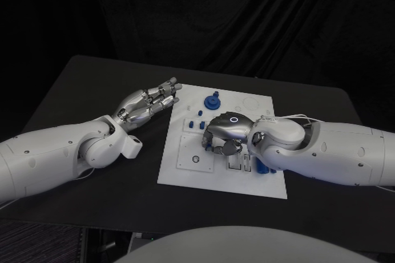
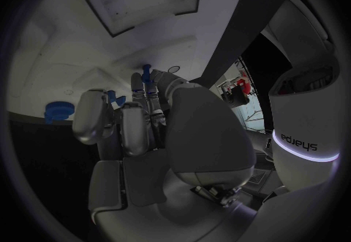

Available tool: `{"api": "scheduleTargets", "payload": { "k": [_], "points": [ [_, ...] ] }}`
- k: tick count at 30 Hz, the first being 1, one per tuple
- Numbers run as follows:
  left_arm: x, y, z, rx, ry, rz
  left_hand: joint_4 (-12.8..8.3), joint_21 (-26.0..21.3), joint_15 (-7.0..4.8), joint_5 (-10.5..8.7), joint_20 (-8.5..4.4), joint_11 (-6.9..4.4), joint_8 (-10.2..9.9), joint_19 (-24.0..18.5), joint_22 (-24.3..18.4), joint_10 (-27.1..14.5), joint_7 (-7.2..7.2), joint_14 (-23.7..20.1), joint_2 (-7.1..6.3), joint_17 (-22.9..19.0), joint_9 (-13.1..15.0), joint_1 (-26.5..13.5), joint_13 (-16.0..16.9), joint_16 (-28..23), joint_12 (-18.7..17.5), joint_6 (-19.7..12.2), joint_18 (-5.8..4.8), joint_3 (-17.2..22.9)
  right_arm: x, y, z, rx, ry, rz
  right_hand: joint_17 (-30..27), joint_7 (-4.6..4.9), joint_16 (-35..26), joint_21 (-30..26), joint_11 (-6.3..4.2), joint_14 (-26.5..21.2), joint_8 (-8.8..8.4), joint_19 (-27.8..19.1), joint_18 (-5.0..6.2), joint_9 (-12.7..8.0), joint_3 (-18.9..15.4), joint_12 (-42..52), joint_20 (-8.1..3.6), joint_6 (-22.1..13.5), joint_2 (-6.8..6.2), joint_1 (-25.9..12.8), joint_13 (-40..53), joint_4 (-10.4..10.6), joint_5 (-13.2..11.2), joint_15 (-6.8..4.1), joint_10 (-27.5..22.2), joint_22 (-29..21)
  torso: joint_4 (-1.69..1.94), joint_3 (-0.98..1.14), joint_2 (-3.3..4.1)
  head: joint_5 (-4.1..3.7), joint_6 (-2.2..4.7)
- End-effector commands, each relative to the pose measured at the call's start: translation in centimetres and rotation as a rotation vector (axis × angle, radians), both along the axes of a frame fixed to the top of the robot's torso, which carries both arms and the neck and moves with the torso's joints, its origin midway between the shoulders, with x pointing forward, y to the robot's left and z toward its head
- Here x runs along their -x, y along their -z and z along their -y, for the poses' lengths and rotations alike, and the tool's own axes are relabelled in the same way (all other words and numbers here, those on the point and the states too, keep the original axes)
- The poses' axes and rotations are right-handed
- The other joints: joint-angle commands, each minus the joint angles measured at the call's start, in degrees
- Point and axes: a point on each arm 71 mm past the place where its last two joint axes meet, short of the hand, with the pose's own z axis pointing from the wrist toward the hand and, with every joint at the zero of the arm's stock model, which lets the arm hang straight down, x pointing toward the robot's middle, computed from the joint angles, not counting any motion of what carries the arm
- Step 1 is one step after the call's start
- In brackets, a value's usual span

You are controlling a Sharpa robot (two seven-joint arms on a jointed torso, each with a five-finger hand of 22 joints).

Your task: Assemble the parts on the task board

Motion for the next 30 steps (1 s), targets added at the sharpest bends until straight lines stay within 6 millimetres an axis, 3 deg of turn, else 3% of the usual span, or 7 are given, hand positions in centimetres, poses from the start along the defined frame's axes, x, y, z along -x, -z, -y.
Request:
{"api": "scheduleTargets", "payload": {
  "k": [1, 12, 16, 19, 26, 27, 30],
  "points": [
    [0.12, 0.04, 0.2, 0.014, 0.017, -0.002, -0.39, -0.12, 0.41, 0.43, 0.23, 0.38, 0.32, -0.13, -0.04, 0.08, 0.29, 0.08, 0.21, -0.09, 0.08, 0.69, -0.03, -0.21, -0.34, -0.01, 0.99, 0.03, 0.13, 0.14, -0.1, 0.004, 0.002, 0.002, -0.05, 0.07, -0.15, -0.29, -0.01, 0.06, -0.26, -0.15, 0.95, -0.04, -0.04, 0.27, 0.39, -0.17, 0.2, 0.45, 0.02, -0.22, 0.08, 0.29, 0.28, 9.12, 0.01, 0.03, -0.02, -0.02, 0.01],
    [0.13, 0.13, 0.22, 0.014, 0.02, -0.006, -0.53, -0.13, 0.54, 0.52, 0.25, 0.45, 0.31, -0.13, -0.07, 0.07, 0.35, 0.08, 0.3, -0.09, 0.07, 0.86, -0.04, -0.21, -0.34, -0.08, 1.0, 0.14, 0.38, 0.36, -0.29, 0.016, -0.008, -0.014, -0.68, 0.39, -0.57, -1.21, 0.45, -0.33, -1.28, -0.64, 1.08, -0.4, 0.08, -0.34, 0.64, -1.54, -0.09, -0.78, -0.12, -0.17, 0.03, 0.67, -1.16, 8.88, 0.0, 0.05, -0.02, 0.01, 0.01],
    [0.13, 0.16, 0.22, 0.013, 0.02, -0.008, -0.59, -0.12, 0.6, 0.57, 0.27, 0.49, 0.31, -0.12, -0.06, 0.09, 0.38, 0.08, 0.36, -0.09, 0.07, 0.92, -0.03, -0.21, -0.34, -0.08, 1.0, 0.19, 0.42, 0.48, -0.26, 0.023, -0.009, -0.019, -1.37, -0.73, -1.0, -2.55, 0.73, -0.84, -2.59, -1.36, 1.34, -1.03, -0.87, -1.35, 0.82, -4.56, -0.71, -3.08, -0.42, 0.73, -0.09, 0.74, -4.07, 8.53, -0.02, 0.06, -0.02, 0.08, 0.01],
    [0.13, 0.18, 0.2, 0.012, 0.02, -0.009, -0.59, -0.12, 0.6, 0.57, 0.27, 0.49, 0.31, -0.12, -0.06, 0.09, 0.38, 0.08, 0.36, -0.09, 0.07, 0.92, -0.03, -0.21, -0.34, -0.08, 1.0, 0.19, 0.45, 0.55, -0.23, 0.028, -0.008, -0.024, -1.72, -2.66, -1.21, -2.99, 1.48, -1.11, -2.63, -1.58, 1.44, -1.69, -1.73, -2.62, 0.73, -7.94, -1.34, -4.65, -0.92, 1.47, -0.06, 0.52, -7.61, 8.43, -0.02, 0.04, -0.02, 0.14, 0.01],
    [0.14, 0.23, 0.17, 0.01, 0.02, -0.012, -0.62, -0.13, 0.62, 0.6, 0.27, 0.5, 0.31, -0.13, -0.09, 0.09, 0.39, 0.08, 0.38, -0.09, 0.07, 0.95, -0.03, -0.21, -0.34, -0.09, 1.0, 0.21, 0.4, 0.72, -0.05, 0.043, 0.0, -0.033, -3.24, -3.74, -2.18, -5.48, 1.76, -2.09, -2.46, -2.72, 1.82, -1.9, -3.43, -2.93, 0.62, -9.43, -1.49, -5.83, -1.07, 1.98, -0.1, 0.43, -11.25, 7.83, -0.02, 0.03, -0.01, 0.12, 0.01],
    [0.14, 0.24, 0.15, 0.01, 0.02, -0.012, -0.62, -0.13, 0.62, 0.6, 0.27, 0.5, 0.31, -0.13, -0.09, 0.09, 0.39, 0.08, 0.38, -0.09, 0.07, 0.95, -0.03, -0.21, -0.34, -0.09, 1.0, 0.21, 0.4, 0.71, -0.02, 0.041, 0.0, -0.032, -3.56, -4.28, -2.37, -6.13, 1.82, -2.35, -2.59, -3.0, 1.92, -2.24, -4.24, -2.73, 0.67, -11.16, -1.4, -6.21, -0.96, 2.23, -0.07, 0.5, -12.45, 7.7, -0.01, 0.03, -0.01, 0.13, 0.01],
    [0.14, 0.25, 0.13, 0.009, 0.02, -0.013, -0.62, -0.13, 0.62, 0.6, 0.27, 0.5, 0.31, -0.13, -0.09, 0.09, 0.39, 0.08, 0.38, -0.09, 0.07, 0.95, -0.03, -0.21, -0.34, -0.09, 1.0, 0.21, 0.39, 0.59, 0.13, 0.028, 0.001, -0.023, -3.65, -4.59, -2.42, -6.42, 1.85, -2.46, -2.55, -3.09, 1.95, -2.42, -4.8, -2.44, 0.7, -12.12, -1.28, -6.23, -0.83, 2.27, -0.06, 0.5, -13.24, 7.66, 0.01, 0.04, -0.03, 0.11, 0.01]
  ]
}}
